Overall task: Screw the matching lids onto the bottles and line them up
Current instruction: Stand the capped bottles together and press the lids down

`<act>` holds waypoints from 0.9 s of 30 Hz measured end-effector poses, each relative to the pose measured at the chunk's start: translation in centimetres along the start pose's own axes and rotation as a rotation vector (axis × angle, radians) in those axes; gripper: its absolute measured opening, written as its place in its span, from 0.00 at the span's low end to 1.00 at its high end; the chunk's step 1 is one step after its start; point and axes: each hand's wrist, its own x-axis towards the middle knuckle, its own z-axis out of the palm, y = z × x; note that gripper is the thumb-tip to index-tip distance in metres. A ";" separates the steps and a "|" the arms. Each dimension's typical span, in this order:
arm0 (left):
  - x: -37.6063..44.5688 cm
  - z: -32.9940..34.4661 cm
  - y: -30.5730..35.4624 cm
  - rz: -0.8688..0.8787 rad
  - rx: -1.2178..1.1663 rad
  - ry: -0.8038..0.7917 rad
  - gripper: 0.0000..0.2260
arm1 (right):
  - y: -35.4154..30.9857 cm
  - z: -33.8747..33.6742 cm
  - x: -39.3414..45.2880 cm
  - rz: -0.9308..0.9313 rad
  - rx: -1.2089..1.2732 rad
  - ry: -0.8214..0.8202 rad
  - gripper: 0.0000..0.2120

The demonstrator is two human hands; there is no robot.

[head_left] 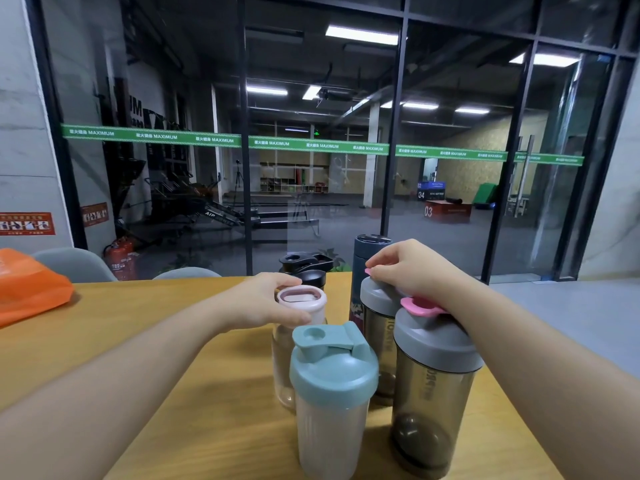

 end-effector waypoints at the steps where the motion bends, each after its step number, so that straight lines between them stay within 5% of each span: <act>1: 0.1 0.1 0.2 0.015 -0.009 -0.008 0.12 | 0.0 0.0 0.0 0.001 -0.001 -0.001 0.07; 9: 1.1 1.5 0.4 0.100 -0.034 -0.071 0.20 | 0.0 0.1 0.1 -0.010 -0.024 0.012 0.09; 15: 1.4 1.7 0.4 0.120 -0.059 -0.093 0.10 | -0.1 0.0 -0.1 -0.015 -0.030 0.009 0.09; 20: 1.7 1.7 -0.2 0.056 -0.039 -0.083 0.33 | -0.2 0.0 -0.1 -0.014 -0.028 0.001 0.10; 22: 1.8 1.7 -0.2 0.041 -0.056 -0.054 0.29 | -0.2 0.0 -0.1 -0.012 -0.030 -0.001 0.10; 25: 2.3 1.6 -0.1 0.122 -0.081 0.276 0.07 | -0.2 0.0 -0.2 -0.008 -0.024 -0.004 0.09; 27: 3.2 1.4 -0.6 0.140 -0.049 0.608 0.04 | -0.2 0.0 -0.1 -0.009 -0.018 -0.006 0.09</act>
